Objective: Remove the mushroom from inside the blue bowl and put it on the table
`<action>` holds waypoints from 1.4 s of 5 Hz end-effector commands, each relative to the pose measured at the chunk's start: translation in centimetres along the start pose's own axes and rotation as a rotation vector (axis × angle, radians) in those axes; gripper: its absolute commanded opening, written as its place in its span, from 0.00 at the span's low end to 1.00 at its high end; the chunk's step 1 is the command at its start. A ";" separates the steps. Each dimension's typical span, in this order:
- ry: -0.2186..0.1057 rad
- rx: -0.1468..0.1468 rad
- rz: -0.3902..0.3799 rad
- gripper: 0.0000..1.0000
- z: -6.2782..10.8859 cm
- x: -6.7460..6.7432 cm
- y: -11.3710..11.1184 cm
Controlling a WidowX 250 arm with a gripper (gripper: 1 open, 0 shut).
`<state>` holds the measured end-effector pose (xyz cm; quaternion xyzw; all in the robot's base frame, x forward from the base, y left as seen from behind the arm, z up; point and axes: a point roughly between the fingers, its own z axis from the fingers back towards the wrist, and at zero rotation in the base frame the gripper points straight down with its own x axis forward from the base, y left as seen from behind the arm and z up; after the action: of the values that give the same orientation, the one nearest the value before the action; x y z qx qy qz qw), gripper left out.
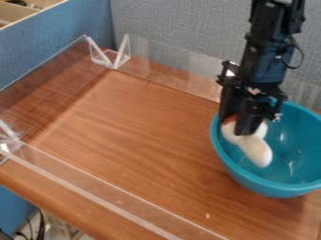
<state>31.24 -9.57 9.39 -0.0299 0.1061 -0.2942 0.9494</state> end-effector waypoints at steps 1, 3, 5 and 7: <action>-0.053 0.027 -0.014 0.00 1.9 0.7 -0.4; -0.033 0.024 0.010 0.00 0.9 1.1 1.1; -0.024 0.018 0.065 0.00 -0.3 -0.3 2.5; -0.024 0.014 0.104 0.00 -1.0 -1.7 2.1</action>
<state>30.44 -7.27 5.90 -0.0217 0.1353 -0.2499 0.9585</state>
